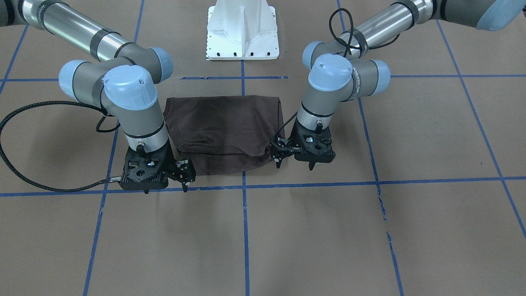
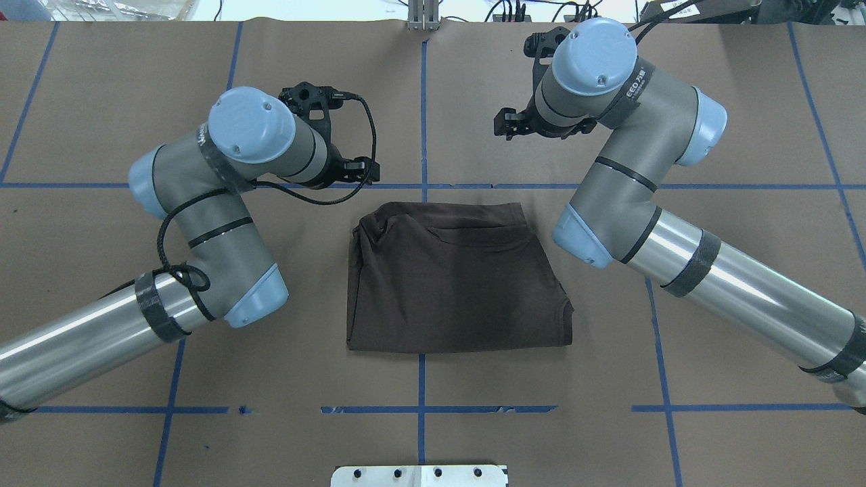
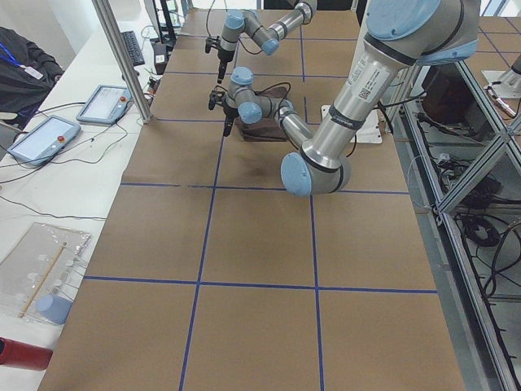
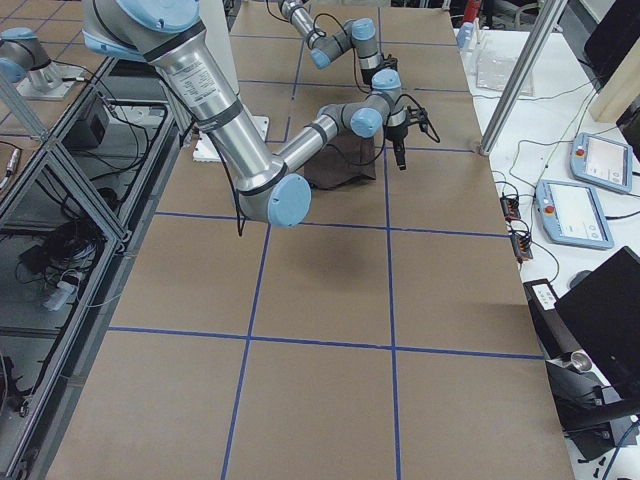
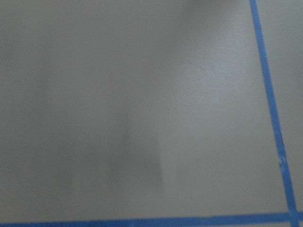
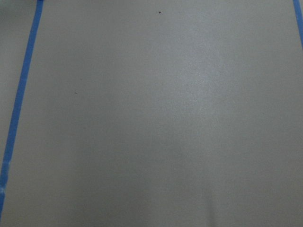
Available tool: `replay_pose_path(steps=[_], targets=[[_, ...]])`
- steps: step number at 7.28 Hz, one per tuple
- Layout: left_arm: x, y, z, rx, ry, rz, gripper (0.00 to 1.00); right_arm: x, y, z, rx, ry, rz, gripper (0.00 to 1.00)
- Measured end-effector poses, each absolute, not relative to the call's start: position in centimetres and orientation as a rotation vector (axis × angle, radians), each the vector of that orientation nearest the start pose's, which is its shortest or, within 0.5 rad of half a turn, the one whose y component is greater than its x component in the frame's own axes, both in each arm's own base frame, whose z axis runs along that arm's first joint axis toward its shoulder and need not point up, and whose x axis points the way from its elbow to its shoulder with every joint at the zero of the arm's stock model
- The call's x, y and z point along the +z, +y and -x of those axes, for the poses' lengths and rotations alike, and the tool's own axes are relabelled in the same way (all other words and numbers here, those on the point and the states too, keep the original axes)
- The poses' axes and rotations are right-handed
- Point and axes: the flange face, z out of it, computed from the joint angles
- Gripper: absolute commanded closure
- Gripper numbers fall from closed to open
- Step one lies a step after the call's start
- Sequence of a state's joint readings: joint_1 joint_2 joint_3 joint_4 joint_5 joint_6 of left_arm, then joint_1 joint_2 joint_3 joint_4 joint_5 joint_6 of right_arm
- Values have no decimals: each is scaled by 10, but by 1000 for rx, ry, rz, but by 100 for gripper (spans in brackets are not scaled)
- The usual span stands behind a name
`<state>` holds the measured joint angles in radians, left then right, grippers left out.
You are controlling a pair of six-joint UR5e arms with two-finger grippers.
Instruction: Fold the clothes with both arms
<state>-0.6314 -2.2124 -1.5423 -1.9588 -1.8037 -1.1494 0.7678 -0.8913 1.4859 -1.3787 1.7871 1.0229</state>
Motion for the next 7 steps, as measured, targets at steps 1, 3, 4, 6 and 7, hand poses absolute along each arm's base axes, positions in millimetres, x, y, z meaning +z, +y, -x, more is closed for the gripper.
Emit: replay_pose_path(steps=[1, 3, 4, 6, 7], targets=[[242, -480, -518, -67, 996, -289, 15, 272, -588, 448, 123, -746, -317, 0], [244, -451, -539, -88, 1007, -244, 40, 275, -587, 447, 123, -743, -315, 0], [246, -450, -543, -110, 1002, -238, 40, 277, -587, 447, 122, -742, -314, 0], [251, -462, -538, -146, 987, -242, 41, 280, -587, 447, 123, -738, -312, 0], [256, -470, -535, -161, 976, -245, 41, 281, -586, 447, 123, -736, -311, 0]])
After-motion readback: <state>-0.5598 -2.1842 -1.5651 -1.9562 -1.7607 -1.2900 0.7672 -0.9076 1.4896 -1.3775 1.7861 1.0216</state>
